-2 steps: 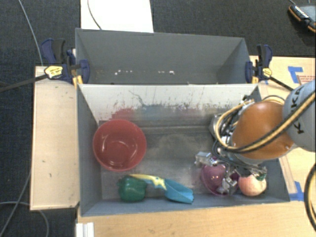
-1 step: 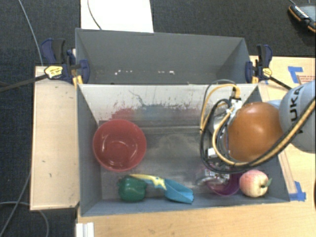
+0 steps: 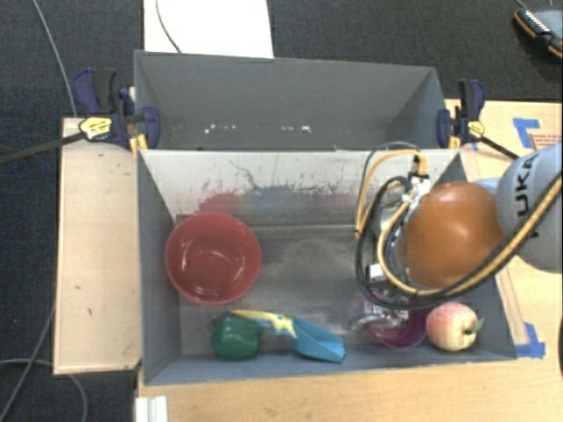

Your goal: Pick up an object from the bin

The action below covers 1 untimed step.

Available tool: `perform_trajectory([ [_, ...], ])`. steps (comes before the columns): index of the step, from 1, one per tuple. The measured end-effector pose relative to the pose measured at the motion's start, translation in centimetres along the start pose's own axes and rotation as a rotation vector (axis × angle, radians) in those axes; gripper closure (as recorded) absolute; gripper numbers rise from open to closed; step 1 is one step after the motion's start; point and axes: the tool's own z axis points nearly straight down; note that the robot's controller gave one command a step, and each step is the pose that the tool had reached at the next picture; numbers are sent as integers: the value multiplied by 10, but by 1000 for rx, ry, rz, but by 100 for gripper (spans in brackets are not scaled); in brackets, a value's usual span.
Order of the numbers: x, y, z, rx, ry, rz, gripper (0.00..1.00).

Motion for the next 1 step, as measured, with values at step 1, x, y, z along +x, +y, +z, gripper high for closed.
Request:
perform_trajectory([
  [1,0,3,-17,-12,0,2,100],
])
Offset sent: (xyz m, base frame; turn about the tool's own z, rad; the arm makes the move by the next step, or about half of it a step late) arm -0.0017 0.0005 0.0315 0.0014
